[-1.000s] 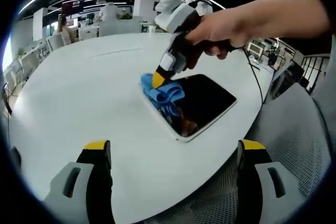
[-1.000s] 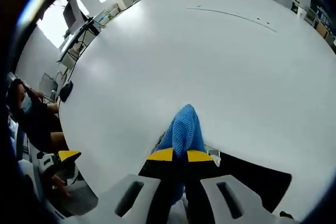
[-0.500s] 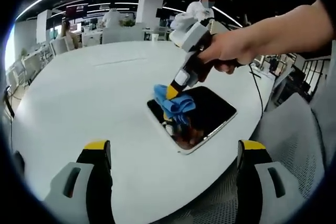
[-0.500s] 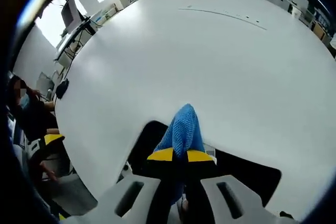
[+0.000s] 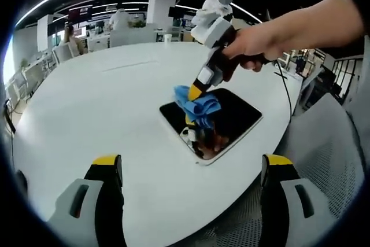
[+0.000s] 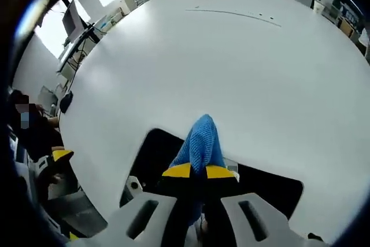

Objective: Wipe the mirror surface with the cleaning cloth until all visible marks leave the cleaned area.

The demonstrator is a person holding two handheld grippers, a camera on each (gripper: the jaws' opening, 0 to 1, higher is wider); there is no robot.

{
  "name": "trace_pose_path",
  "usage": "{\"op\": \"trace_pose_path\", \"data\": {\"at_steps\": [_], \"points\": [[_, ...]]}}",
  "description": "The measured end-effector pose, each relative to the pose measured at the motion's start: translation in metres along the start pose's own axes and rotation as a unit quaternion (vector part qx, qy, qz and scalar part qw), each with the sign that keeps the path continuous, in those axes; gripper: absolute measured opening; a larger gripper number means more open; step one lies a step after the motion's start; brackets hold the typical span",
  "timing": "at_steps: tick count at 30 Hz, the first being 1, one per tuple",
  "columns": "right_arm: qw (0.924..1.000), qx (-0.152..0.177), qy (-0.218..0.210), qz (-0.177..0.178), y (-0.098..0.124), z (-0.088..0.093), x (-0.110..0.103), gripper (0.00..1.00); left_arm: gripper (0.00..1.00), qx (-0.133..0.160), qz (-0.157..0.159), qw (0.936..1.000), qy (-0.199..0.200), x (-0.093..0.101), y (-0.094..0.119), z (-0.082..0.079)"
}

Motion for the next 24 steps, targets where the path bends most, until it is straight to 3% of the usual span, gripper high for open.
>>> {"op": "trace_pose_path", "data": {"at_steps": [11,24], "points": [[0.9998,-0.013,-0.003,0.013,0.000,0.005,-0.008,0.00,0.99,0.011,-0.006,0.9998,0.018,-0.003,0.001,-0.001],[0.9999,-0.008,-0.005,0.010,0.008,0.042,-0.028,0.01,0.99,0.010,-0.003,0.9999,0.010,-0.002,0.001,0.000]]}}
Point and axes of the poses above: the point that each gripper's makers call its tool centre point, and the gripper's own axes: y roughly backward along the fingers, x roughly to its right, z roughly out of its underside, the point moved 10 cm from there along y, roughly backward along the fingers, and after that the axes turned 11 degrees about -z, right-handed, at the moved point
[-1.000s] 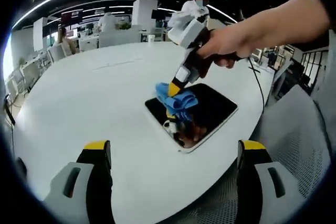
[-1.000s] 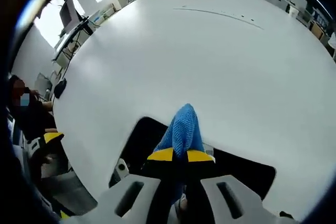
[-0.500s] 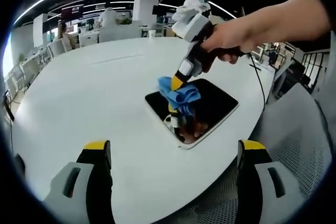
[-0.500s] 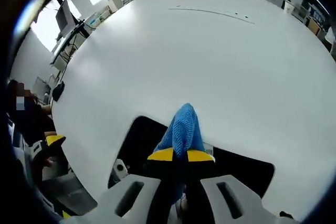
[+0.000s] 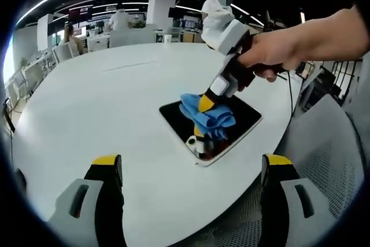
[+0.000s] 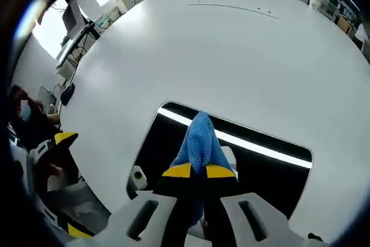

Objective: Wipe the mirror surface with the cleaning cloth until all visible marks leave the cleaned area.

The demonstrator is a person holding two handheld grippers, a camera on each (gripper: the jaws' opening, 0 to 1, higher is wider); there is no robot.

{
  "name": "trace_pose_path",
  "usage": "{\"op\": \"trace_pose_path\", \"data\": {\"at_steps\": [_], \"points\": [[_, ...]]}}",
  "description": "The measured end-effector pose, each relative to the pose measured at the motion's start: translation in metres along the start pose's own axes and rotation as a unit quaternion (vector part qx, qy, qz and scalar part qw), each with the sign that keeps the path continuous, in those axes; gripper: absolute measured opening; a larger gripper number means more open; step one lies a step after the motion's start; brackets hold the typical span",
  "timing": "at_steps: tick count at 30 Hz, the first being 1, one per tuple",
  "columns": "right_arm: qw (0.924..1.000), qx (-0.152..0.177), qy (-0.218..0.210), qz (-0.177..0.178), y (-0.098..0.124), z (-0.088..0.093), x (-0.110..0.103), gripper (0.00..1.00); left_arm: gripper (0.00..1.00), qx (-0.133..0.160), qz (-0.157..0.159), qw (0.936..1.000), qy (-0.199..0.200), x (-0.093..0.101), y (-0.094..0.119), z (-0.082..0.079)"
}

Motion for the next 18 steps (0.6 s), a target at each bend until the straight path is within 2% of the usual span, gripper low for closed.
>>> {"op": "trace_pose_path", "data": {"at_steps": [3,9,15,18], "points": [[0.9999,-0.003,0.011,0.001,0.001,0.008,-0.004,0.01,0.99,0.003,-0.003,1.0000,0.000,0.000,0.000,-0.001],[0.9999,-0.001,-0.004,-0.011,0.005,0.019,-0.007,0.01,0.99,0.002,-0.006,1.0000,0.003,-0.001,0.001,0.000],[0.9998,0.004,-0.012,-0.015,0.006,0.029,-0.012,0.01,0.99,0.015,-0.007,0.9998,0.012,-0.002,0.001,-0.002],[0.9998,0.002,-0.009,-0.015,0.007,0.034,-0.016,0.01,0.99,0.004,0.001,1.0000,-0.007,0.001,-0.001,0.000]]}}
Point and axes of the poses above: the point that each gripper's makers call its tool centre point, and the gripper's own axes: y roughly backward along the fingers, x roughly to its right, z roughly out of its underside, the point moved 10 cm from there along y, roughly backward along the fingers, and after that the axes turned 11 degrees about -z, right-handed, at the moved point
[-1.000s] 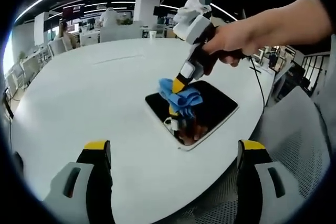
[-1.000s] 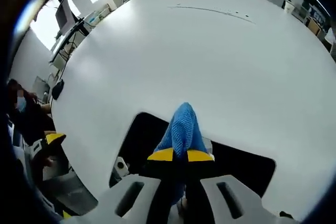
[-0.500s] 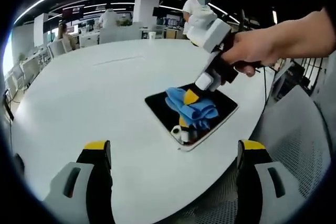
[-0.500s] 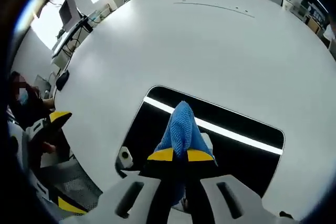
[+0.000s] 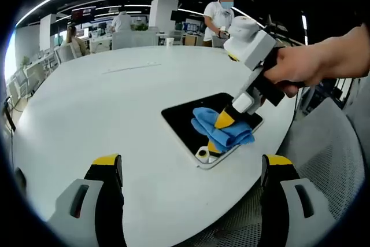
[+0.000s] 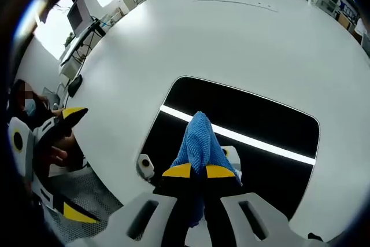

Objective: Wipe the mirror surface with the cleaning cloth until all visible marks leave the cleaned area.

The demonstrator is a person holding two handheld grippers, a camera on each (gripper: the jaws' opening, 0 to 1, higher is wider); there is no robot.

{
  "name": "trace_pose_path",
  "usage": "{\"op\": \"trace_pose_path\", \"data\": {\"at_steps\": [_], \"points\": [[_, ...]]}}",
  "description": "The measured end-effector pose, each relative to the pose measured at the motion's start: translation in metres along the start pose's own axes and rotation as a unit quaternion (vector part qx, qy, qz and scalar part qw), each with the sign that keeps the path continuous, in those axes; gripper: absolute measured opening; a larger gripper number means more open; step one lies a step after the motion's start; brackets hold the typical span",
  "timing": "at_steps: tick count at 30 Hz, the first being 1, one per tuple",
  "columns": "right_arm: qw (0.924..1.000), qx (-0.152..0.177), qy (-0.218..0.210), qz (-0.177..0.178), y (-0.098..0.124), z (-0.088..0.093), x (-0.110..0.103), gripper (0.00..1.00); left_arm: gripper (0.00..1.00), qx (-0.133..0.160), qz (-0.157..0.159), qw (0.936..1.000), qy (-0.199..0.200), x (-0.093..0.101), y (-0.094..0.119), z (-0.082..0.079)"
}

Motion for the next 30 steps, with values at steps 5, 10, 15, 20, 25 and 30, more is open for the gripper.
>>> {"op": "trace_pose_path", "data": {"at_steps": [5,10,15,20,25,30], "points": [[1.0000,-0.002,0.000,-0.002,0.002,0.008,-0.004,0.01,0.99,0.000,0.001,1.0000,-0.003,0.000,0.001,-0.001],[0.9999,0.000,-0.008,-0.007,0.003,0.015,-0.005,0.01,0.99,-0.001,0.000,1.0000,-0.006,0.000,0.000,0.000],[0.9998,0.003,-0.017,-0.011,0.004,0.020,-0.007,0.01,0.99,0.000,-0.005,1.0000,0.003,-0.003,0.001,0.001],[0.9998,0.004,-0.017,-0.011,0.005,0.025,-0.011,0.01,0.99,-0.004,-0.004,1.0000,-0.007,-0.002,0.001,0.001],[0.9998,0.002,-0.013,-0.013,0.006,0.029,-0.014,0.01,0.99,-0.008,-0.002,0.9998,-0.020,-0.001,0.002,0.002],[0.9999,-0.003,-0.004,-0.014,0.006,0.033,-0.017,0.01,0.99,-0.007,0.002,0.9997,-0.021,0.000,0.001,0.002]]}}
Point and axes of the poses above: the point that each gripper's makers call its tool centre point, and the gripper's own axes: y roughly backward along the fingers, x roughly to its right, z roughly out of its underside, the point moved 10 cm from there along y, roughly backward along the fingers, and after that the axes turned 11 degrees about -z, right-handed, at the moved point
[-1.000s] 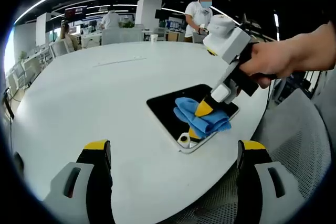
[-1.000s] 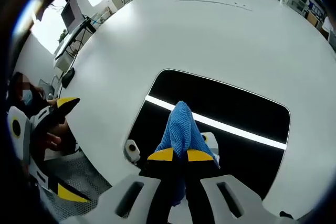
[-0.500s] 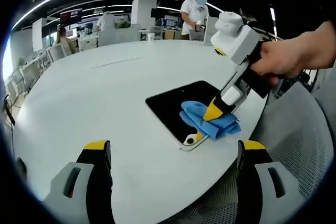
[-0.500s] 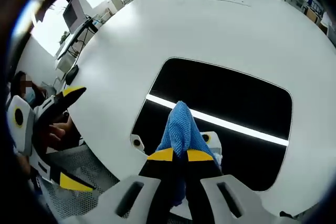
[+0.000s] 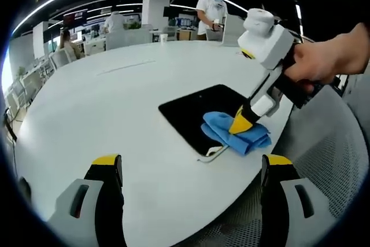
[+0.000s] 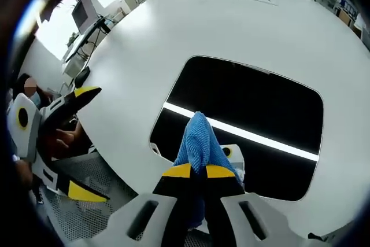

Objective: Wipe the mirror surface with the cleaning cloth until all visible marks leave the cleaned area.

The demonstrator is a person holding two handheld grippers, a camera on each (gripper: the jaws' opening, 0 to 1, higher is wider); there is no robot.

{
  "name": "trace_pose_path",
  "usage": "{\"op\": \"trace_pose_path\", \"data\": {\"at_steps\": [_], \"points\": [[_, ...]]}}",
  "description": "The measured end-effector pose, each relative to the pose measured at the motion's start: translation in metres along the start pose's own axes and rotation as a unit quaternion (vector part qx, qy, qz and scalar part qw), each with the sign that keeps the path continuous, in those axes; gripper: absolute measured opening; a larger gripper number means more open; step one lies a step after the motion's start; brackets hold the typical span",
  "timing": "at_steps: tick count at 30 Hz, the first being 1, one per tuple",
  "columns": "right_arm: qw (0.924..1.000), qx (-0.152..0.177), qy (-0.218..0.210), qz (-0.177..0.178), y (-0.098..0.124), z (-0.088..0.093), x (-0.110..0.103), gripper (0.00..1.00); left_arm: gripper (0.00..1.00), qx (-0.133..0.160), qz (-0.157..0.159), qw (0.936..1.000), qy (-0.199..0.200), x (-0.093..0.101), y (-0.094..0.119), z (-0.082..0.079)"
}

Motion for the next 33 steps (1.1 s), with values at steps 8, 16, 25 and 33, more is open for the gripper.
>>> {"op": "trace_pose_path", "data": {"at_steps": [8,16,25,33], "points": [[0.9999,-0.007,0.001,-0.007,0.001,0.003,-0.002,0.01,0.99,0.000,-0.003,1.0000,0.003,-0.001,0.000,0.000],[0.9999,-0.006,0.007,-0.012,0.001,0.003,0.000,0.01,0.99,-0.004,-0.007,1.0000,0.003,-0.001,0.000,0.000],[0.9997,-0.004,-0.001,-0.023,0.002,0.004,0.004,0.01,0.99,-0.003,-0.010,0.9999,0.000,-0.001,0.000,0.000],[0.9996,-0.001,-0.017,-0.024,0.008,0.008,0.011,0.01,0.99,0.000,-0.015,0.9999,0.003,-0.002,0.000,0.000]]}}
Point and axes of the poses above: the point that each gripper's makers call its tool centre point, and the gripper's own axes: y roughly backward along the fingers, x roughly to its right, z roughly out of its underside, the point moved 10 cm from there along y, roughly backward along the fingers, and after that the axes turned 11 degrees about -z, right-handed, at the moved point
